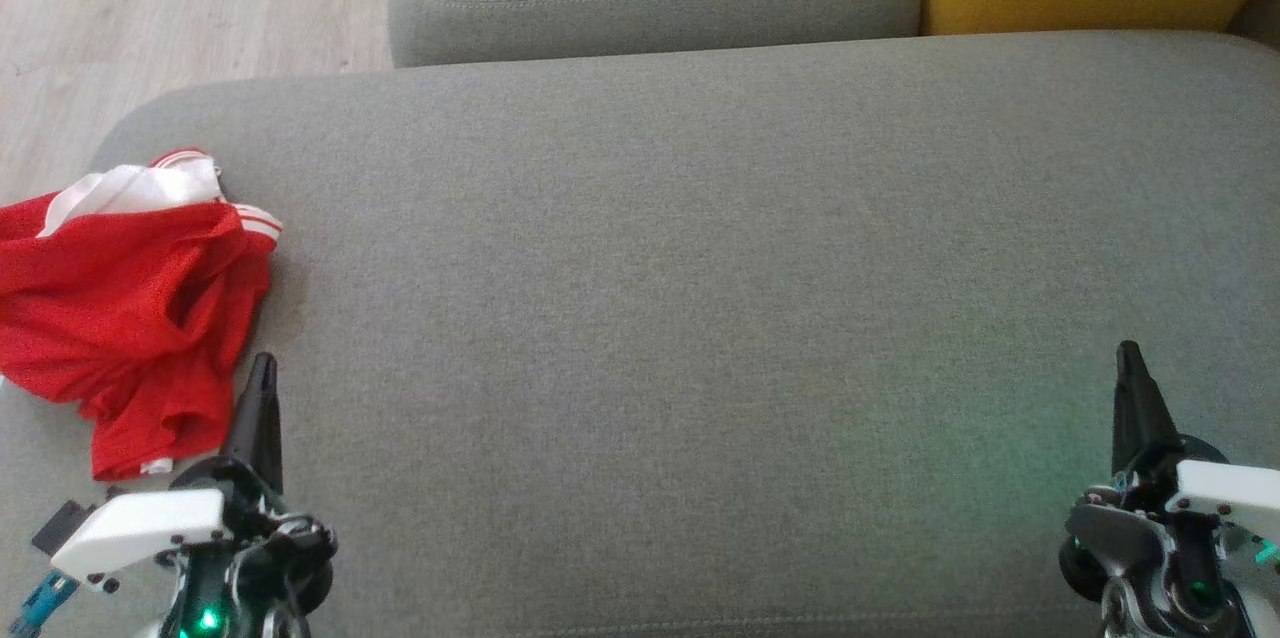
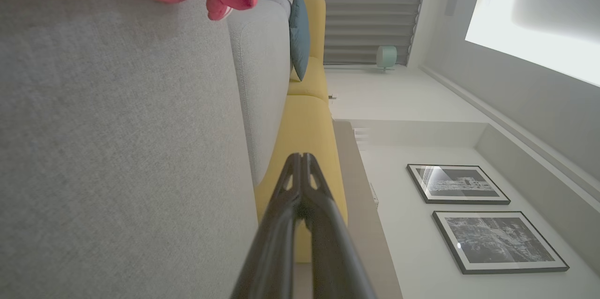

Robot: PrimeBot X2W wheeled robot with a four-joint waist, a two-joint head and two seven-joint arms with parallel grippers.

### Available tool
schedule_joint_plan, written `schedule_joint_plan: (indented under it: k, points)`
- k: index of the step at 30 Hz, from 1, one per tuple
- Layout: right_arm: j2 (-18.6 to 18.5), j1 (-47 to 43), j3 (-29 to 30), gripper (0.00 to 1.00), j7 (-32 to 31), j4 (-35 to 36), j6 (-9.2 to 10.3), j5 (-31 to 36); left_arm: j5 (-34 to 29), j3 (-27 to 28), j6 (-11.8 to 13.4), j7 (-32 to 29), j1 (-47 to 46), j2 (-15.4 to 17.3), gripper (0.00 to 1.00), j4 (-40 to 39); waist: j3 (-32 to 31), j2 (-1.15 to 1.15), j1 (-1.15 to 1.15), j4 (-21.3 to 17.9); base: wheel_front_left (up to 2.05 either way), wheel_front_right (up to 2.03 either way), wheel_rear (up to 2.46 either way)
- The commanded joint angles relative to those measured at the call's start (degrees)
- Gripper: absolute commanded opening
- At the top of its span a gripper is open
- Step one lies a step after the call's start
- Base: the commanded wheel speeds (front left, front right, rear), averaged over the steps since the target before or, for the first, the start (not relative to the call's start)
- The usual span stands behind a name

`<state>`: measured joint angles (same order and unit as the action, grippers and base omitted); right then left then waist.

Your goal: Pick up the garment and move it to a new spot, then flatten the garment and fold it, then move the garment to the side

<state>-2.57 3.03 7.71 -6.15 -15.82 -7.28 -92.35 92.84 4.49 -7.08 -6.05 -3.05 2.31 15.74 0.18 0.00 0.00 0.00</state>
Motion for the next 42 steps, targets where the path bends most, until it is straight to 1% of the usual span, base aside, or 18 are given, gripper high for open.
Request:
schedule_joint_plan:
  k: [1,3,4,6,16,23,30,42]
  points:
    - [-0.31,3.15,-1.21,0.00,-0.33,1.79,-0.21,0.16,-0.66,2.01,-0.41,-0.42,-3.13,0.56,0.00,-1.71,0.00,0.00,0.00,0.00,0.00,0.00,0.00]
    - [-0.31,3.15,-1.21,0.00,-0.33,1.79,-0.21,0.16,-0.66,2.01,-0.41,-0.42,-3.13,0.56,0.00,-1.71,0.00,0.00,0.00,0.00,0.00,0.00,0.00]
    - [0.00,0.01,0.00,1.00,0.00,0.00,0.00,0.00,0.01,0.00,0.00,0.00,-0.01,0.00,1.00,0.00,0.00,0.00,0.00,0.00,0.00,0.00,0.00]
    - [0.07,-0.36,-0.07,1.00,0.02,-1.12,0.00,0.01,0.05,-0.13,0.05,0.10,0.41,-0.14,1.00,1.21,0.00,0.00,0.00,0.00,0.00,0.00,0.00]
    - [-0.13,-0.42,-0.93,1.00,1.22,0.25,-0.02,0.86,-0.86,-1.77,0.02,1.77,-0.63,-0.08,1.00,0.83,-0.02,0.00,0.00,0.01,0.00,0.00,0.00]
    - [-0.84,-0.26,-2.12,1.00,2.56,0.91,-0.03,2.63,-4.61,-2.15,-0.01,2.96,-1.30,0.03,1.00,-0.37,-0.11,0.00,0.00,0.03,0.00,0.00,0.00]
    - [-2.54,0.32,-3.45,1.00,4.04,1.82,-0.04,8.54,-11.39,-2.69,-0.03,4.14,-2.01,0.03,1.00,-2.23,-0.21,0.00,0.00,0.11,0.00,0.00,0.00]
    - [-3.69,1.04,-4.34,1.00,5.56,4.05,-0.06,20.01,-21.47,-4.41,-0.08,5.98,-3.54,0.49,1.00,-3.80,-0.22,0.00,0.00,0.14,0.00,0.00,0.00]
